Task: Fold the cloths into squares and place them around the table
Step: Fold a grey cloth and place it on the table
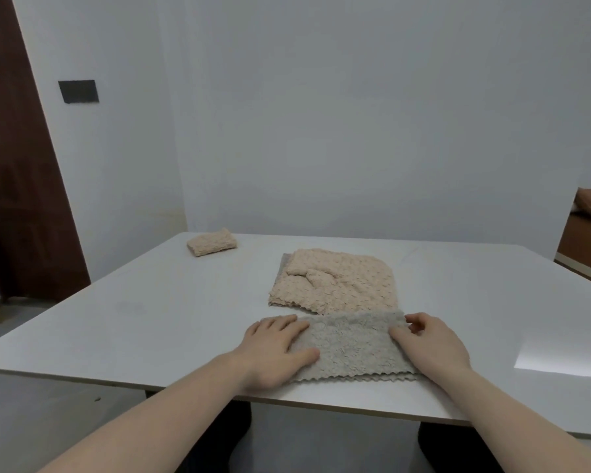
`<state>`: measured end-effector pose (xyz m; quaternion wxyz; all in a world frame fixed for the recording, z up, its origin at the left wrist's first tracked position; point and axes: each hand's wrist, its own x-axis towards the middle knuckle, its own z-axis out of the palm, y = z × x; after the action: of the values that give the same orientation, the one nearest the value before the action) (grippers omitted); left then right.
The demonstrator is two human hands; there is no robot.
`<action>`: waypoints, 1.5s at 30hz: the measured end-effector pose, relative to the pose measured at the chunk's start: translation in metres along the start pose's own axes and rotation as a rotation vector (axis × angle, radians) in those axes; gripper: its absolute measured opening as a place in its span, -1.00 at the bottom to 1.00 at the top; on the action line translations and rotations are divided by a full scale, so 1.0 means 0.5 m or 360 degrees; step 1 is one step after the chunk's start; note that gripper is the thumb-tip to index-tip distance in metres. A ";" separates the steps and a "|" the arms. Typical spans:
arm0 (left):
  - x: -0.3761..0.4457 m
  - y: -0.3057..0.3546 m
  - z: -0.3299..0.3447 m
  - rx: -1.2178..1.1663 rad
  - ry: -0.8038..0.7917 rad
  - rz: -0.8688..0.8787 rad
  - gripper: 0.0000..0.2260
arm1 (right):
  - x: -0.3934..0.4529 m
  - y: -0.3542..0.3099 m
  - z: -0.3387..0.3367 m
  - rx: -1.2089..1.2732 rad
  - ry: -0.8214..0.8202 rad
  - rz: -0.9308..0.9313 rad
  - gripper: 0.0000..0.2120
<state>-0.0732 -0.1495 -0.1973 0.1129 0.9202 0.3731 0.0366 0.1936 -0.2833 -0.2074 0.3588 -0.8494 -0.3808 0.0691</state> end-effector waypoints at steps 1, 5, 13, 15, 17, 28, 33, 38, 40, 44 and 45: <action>0.006 -0.015 -0.004 -0.0024 0.0065 -0.0027 -0.35 | -0.004 0.000 0.002 -0.0050 0.0034 -0.0033 -0.62; 0.018 -0.089 0.001 -0.0050 0.0241 -0.0228 -0.39 | -0.006 -0.001 0.002 -0.0058 0.0052 -0.0061 -0.79; 0.008 -0.097 0.011 -0.0147 0.0381 -0.0211 -0.46 | -0.008 0.006 0.006 0.0130 0.0138 -0.0085 -0.91; 0.006 -0.094 0.009 -0.0149 0.0412 -0.0205 -0.48 | -0.010 0.007 0.007 0.0103 0.0119 -0.0111 -0.78; 0.004 -0.090 0.008 -0.0145 0.0435 -0.0194 -0.49 | -0.009 0.008 0.010 0.0014 0.0102 -0.0124 -0.57; -0.003 -0.091 0.007 -0.0193 0.0463 -0.0197 -0.53 | -0.023 -0.009 0.005 -0.0225 0.0063 -0.0090 -0.83; 0.000 -0.096 0.009 -0.0291 0.0501 -0.0229 -0.57 | -0.028 -0.010 0.000 0.0188 0.0109 -0.0005 -0.87; -0.001 -0.096 0.006 -0.0340 0.0570 -0.0284 -0.56 | -0.033 -0.019 -0.012 0.0485 0.0194 0.0006 -0.84; 0.001 -0.097 0.007 -0.0340 0.0572 -0.0287 -0.55 | -0.032 -0.026 -0.024 0.0551 0.0155 0.0006 -0.78; 0.003 -0.100 0.009 -0.0370 0.0575 -0.0297 -0.53 | -0.021 -0.064 -0.055 0.0742 0.0037 0.0076 -0.67; 0.003 -0.100 0.009 -0.0383 0.0583 -0.0299 -0.52 | -0.017 -0.081 -0.063 0.0792 0.0000 0.0094 -0.66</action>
<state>-0.1053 -0.1143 -0.2135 0.1550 0.8394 0.4642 0.2365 0.1757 -0.2886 -0.1587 0.5548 -0.7456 -0.3272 0.1712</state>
